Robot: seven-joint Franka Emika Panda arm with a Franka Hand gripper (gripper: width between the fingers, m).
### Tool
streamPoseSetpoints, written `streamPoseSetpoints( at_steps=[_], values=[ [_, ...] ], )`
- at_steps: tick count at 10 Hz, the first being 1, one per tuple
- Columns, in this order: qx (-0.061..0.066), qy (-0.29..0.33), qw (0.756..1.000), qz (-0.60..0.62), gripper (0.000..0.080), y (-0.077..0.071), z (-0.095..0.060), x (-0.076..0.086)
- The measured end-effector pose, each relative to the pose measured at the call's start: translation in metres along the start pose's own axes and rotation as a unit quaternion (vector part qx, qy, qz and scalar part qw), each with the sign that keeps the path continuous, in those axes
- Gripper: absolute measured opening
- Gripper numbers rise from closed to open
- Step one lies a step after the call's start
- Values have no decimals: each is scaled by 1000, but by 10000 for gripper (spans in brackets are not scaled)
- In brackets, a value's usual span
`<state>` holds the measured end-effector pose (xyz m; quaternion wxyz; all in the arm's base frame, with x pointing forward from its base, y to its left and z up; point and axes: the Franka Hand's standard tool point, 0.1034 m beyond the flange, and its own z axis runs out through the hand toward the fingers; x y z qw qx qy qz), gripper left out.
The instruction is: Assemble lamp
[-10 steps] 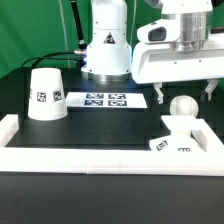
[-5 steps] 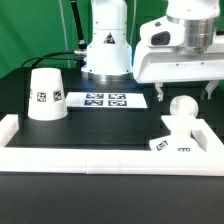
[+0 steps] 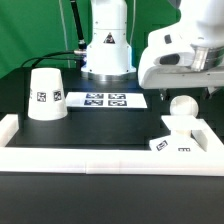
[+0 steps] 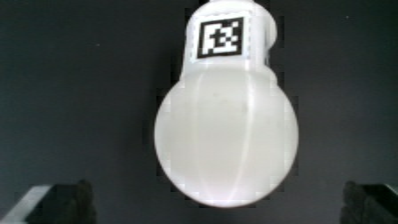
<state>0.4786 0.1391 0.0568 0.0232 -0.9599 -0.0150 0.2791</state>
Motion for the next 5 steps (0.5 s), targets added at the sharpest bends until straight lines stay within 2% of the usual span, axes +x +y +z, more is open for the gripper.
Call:
streamPoseSetpoints(
  at_steps=[1, 5],
  values=[
    [-2, -37, 999, 1, 699, 1, 3, -6],
    [-10, -157, 988, -1, 699, -3, 20, -5]
  ],
)
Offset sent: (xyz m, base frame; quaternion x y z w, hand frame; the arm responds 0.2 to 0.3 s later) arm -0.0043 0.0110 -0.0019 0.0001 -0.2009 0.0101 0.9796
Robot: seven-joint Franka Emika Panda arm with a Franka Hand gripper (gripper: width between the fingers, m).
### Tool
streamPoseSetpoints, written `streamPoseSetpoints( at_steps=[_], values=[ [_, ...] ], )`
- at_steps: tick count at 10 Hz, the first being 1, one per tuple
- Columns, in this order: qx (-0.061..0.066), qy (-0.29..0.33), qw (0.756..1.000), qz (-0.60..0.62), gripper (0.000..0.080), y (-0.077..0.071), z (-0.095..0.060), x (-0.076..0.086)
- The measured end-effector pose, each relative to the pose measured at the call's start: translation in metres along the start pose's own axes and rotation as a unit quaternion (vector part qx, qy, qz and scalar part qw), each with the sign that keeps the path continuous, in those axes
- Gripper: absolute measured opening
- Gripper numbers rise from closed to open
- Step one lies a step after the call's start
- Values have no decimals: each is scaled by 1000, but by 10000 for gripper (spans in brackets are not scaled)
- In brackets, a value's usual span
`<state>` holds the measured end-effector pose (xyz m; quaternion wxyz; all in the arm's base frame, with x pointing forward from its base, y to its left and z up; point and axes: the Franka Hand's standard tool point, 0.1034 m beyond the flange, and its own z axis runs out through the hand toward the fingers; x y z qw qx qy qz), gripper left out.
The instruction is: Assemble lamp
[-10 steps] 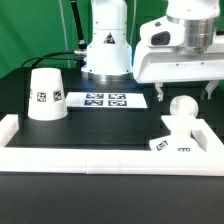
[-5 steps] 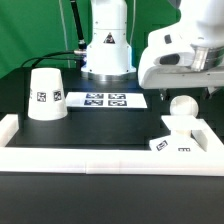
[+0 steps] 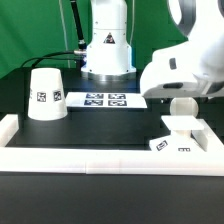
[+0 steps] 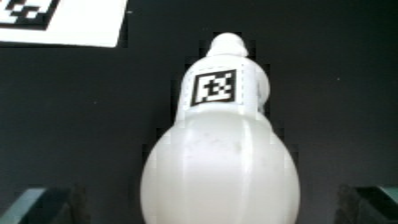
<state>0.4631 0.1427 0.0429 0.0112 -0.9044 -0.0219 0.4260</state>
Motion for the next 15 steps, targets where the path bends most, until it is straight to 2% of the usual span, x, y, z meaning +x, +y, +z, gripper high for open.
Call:
streamPoseSetpoints(
  at_steps=[1, 2, 7, 12, 15],
  values=[
    [-2, -29, 1000, 0, 699, 1, 6, 1],
    [-1, -24, 1000, -1, 699, -1, 7, 8],
    [-1, -15, 1000, -1, 699, -1, 20, 16],
    [-5, -22, 1000, 2, 699, 0, 42, 15],
    [-6, -23, 1000, 4, 672, 0, 48, 14]
  ],
)
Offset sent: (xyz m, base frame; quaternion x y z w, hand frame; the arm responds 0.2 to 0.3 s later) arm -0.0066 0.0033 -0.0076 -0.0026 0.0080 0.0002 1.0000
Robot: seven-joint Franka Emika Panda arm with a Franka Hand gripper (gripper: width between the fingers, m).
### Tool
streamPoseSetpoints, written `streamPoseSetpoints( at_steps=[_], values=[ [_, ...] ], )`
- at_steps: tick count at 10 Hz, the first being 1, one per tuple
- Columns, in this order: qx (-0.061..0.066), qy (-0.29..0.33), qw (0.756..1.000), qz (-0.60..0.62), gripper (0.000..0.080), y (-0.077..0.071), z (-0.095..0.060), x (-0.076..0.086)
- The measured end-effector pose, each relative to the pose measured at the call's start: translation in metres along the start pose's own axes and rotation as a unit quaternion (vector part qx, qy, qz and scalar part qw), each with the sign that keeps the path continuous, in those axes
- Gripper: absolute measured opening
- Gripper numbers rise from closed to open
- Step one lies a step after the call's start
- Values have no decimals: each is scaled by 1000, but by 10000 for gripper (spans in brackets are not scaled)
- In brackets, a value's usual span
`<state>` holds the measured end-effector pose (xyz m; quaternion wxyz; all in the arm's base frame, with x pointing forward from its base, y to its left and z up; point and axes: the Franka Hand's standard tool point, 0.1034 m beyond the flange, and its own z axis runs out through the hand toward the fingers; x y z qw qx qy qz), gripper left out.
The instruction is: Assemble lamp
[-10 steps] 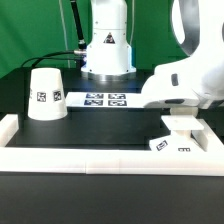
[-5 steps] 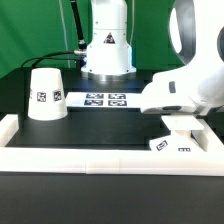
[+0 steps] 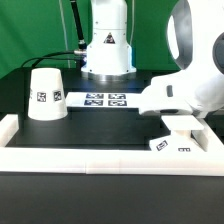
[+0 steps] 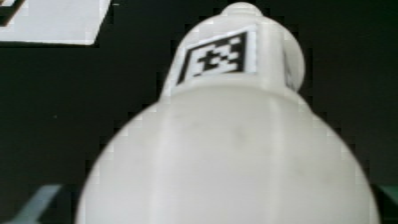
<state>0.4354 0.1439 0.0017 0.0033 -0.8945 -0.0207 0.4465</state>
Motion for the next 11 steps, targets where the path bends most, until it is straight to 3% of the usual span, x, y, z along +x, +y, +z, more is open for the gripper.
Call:
streamPoseSetpoints(
  at_steps=[1, 6, 8, 11],
  values=[
    [0, 0, 1000, 0, 574, 0, 0, 0],
    [1, 2, 1000, -8, 574, 2, -2, 0],
    [10, 11, 999, -44, 576, 13, -25, -9],
    [23, 19, 998, -53, 576, 28, -75, -38]
  ],
)
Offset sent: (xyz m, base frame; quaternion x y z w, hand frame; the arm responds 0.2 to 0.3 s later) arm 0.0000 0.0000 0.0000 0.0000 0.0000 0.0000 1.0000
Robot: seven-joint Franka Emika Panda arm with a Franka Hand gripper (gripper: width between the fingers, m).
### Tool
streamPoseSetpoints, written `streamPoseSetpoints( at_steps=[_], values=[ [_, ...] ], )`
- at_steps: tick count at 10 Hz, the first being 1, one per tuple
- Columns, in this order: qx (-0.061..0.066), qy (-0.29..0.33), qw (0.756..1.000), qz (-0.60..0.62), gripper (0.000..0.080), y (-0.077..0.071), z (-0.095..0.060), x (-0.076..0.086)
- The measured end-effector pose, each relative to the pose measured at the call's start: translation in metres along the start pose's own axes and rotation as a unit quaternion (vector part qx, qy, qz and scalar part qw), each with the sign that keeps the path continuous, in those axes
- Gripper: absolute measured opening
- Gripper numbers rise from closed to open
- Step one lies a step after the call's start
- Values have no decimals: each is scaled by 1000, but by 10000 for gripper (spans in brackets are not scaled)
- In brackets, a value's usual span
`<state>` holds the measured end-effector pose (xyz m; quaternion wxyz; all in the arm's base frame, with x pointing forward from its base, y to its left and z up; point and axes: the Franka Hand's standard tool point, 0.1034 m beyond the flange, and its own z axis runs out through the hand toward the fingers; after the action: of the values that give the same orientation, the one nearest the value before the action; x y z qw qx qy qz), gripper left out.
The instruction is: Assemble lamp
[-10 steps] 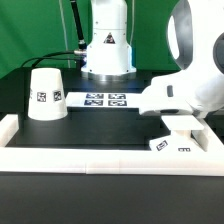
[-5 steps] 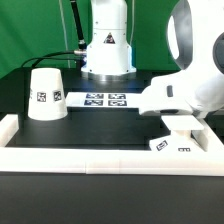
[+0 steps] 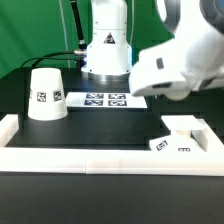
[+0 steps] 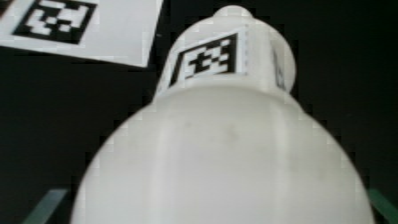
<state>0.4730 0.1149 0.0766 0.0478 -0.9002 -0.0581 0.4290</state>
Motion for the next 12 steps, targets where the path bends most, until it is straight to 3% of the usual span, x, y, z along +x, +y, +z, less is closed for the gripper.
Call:
streamPoseSetpoints(
  at_steps=[2, 5, 7, 11, 12],
  values=[
    [1, 20, 1000, 1, 576, 2, -23, -12],
    [0, 61, 998, 1, 577, 1, -27, 1],
    [-3, 135, 991, -11, 577, 7, -35, 11],
    [-8, 241, 970, -15, 577, 15, -90, -3],
    [-11, 281, 960, -16, 577, 12, -104, 1]
  ],
)
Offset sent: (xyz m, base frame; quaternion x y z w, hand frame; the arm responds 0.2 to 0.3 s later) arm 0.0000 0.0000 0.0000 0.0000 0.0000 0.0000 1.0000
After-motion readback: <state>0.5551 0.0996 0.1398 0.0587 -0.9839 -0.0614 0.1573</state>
